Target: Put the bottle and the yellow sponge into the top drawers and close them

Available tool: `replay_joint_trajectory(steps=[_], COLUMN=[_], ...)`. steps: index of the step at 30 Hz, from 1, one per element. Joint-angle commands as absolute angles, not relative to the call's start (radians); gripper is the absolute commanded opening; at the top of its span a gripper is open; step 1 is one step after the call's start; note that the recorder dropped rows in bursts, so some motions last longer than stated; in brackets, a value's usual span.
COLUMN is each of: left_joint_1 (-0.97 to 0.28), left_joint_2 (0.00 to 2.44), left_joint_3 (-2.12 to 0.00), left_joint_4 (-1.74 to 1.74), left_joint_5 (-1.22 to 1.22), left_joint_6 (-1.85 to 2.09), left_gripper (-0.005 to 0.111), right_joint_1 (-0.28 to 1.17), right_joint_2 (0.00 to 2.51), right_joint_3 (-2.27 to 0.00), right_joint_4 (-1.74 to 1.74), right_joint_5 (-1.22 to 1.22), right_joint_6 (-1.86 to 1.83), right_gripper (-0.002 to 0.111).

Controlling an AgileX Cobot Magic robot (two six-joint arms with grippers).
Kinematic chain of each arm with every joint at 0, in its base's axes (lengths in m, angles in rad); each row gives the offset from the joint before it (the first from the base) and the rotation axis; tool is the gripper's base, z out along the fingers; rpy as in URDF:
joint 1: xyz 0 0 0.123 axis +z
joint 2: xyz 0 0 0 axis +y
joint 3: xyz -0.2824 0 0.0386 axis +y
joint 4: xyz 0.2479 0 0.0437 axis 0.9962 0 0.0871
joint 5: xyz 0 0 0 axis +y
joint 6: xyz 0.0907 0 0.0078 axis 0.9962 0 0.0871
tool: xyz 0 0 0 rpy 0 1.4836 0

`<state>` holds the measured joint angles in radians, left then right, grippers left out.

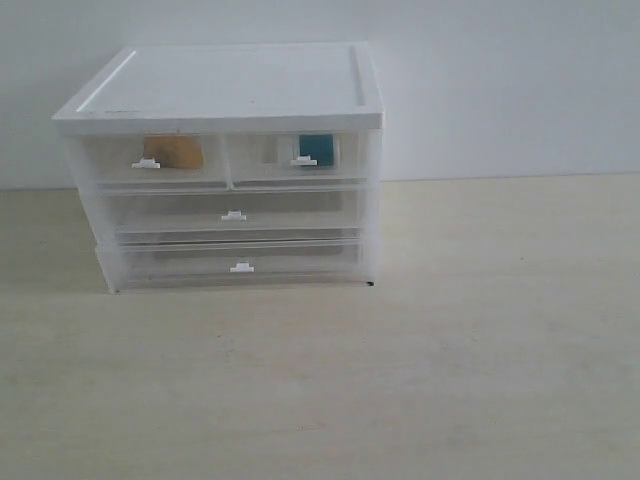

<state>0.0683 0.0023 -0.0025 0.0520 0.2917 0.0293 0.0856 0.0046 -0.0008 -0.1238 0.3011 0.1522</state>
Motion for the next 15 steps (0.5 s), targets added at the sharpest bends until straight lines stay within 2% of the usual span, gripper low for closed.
replay_joint_trajectory(steps=[1,15], left_joint_1=[0.072,0.072], left_joint_2=[0.000,0.000], left_joint_3=[0.000,0.000], left_joint_4=[0.042,0.042], left_joint_5=[0.292,0.292], left_joint_6=[0.034,0.034], left_gripper=[0.004,0.004], right_joint_1=[0.081,0.081], right_joint_2=[0.000,0.000], right_joint_3=[0.000,0.000], right_joint_4=[-0.118,-0.118], right_joint_5=[0.322,0.356], right_joint_6=[0.133,0.044], right_gripper=[0.000,0.000])
